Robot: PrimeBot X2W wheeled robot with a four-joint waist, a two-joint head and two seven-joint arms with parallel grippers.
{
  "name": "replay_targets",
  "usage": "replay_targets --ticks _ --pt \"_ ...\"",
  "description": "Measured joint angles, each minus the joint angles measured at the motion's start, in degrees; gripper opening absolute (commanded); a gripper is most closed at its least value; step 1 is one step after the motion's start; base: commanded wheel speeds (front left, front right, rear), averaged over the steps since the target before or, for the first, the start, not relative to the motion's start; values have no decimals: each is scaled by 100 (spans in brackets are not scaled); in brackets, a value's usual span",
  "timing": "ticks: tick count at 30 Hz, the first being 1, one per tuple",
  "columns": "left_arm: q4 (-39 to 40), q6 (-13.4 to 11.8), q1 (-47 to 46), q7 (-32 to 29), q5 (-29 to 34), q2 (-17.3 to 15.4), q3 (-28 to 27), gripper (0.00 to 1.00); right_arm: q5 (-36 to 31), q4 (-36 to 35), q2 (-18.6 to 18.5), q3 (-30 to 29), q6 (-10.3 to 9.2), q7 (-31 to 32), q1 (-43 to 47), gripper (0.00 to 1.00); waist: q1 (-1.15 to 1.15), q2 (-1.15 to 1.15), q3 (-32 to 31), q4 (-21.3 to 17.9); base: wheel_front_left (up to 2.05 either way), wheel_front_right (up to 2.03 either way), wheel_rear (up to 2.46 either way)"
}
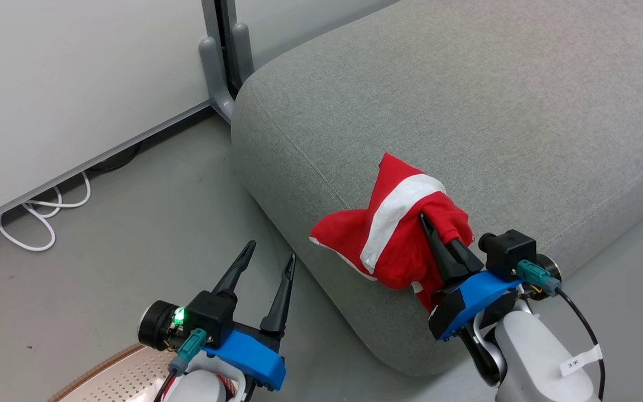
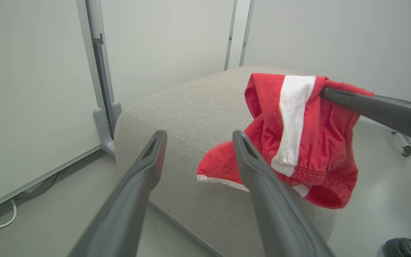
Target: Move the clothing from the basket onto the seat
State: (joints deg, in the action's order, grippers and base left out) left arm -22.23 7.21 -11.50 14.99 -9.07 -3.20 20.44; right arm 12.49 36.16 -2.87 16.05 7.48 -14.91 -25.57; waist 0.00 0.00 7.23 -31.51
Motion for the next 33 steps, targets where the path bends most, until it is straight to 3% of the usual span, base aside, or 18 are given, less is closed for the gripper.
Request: replay_targets --ticks 14,19,27,33 --pt "54 22 -57 0 -34 -79 16 100 94 -31 0 -41 0 -4 -32 0 0 0 95 2 0 0 0" --pt "225 22 -38 0 20 -202 -71 100 281 192 2 -125 0 5 -593 0 0 0 290 -9 0 0 0" --pt "689 22 -208 1 318 -424 79 100 275 697 -14 -1345 0 99 -1942 0 0 0 968 169 0 0 0" --pt "1134 22 -460 1 481 -724 197 100 -77 853 -365 -2204 0 82 -2865 0 1 0 1679 411 0 0 0"
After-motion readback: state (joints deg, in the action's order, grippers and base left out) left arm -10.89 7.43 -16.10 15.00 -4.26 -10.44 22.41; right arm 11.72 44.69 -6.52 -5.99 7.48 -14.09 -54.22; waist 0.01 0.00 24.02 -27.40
